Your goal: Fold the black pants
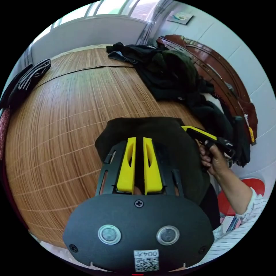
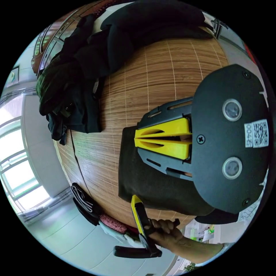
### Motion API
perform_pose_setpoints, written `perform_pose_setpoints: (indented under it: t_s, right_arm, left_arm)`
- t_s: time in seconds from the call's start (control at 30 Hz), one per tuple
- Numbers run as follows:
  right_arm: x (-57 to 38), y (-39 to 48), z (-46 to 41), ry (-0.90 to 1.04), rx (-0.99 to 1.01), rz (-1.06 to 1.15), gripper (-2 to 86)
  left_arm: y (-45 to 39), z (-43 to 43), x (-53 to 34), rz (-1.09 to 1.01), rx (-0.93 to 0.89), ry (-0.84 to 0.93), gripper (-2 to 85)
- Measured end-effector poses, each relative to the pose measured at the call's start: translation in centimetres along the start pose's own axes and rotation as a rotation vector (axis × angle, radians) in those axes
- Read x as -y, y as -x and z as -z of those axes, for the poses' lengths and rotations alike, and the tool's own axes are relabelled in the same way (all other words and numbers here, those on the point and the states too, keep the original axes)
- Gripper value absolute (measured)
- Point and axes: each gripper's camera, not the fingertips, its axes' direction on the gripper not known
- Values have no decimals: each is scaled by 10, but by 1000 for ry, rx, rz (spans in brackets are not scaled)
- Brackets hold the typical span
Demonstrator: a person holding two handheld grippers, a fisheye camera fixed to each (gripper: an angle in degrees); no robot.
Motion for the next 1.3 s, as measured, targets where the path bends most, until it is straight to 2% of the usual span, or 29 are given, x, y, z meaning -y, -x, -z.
perform_pose_setpoints:
  t_s: [0.07, 0.17, 0.23, 0.37, 0.5, 0.57, 0.67, 0.73, 0.93, 1.3]
  right_arm:
    - [-5, -27, 14, -7, 161, -57, 2]
    - [-37, -53, 68, -158, 260, -81, 34]
    - [-68, -64, 95, -170, 329, -84, 47]
    - [-171, -76, 114, -136, 577, -183, 61]
    - [-245, -71, 95, -146, 753, -267, 87]
    - [-274, -71, 73, -136, 887, -319, 104]
    - [-292, -71, 50, -78, 919, -352, 110]
    - [-294, -68, 59, -117, 925, -307, 107]
    - [-308, -73, 61, -119, 935, -326, 101]
    - [-314, -36, 73, -93, 762, -186, 75]
  left_arm:
    - [0, 36, -35, 23, -67, -98, 71]
    - [-6, 62, -105, 32, -141, -143, 83]
    - [-14, 69, -155, 23, -124, -168, 86]
    - [-43, 61, -242, -12, 6, -177, 98]
    - [-76, 32, -269, -59, 154, -130, 119]
    - [-94, 8, -275, -91, 287, -95, 130]
    - [-109, -19, -277, -93, 366, -46, 136]
    - [-118, -30, -277, -97, 411, -41, 136]
    - [-136, -55, -282, -45, 484, -96, 120]
    - [-162, -97, -301, -46, 579, -124, 107]
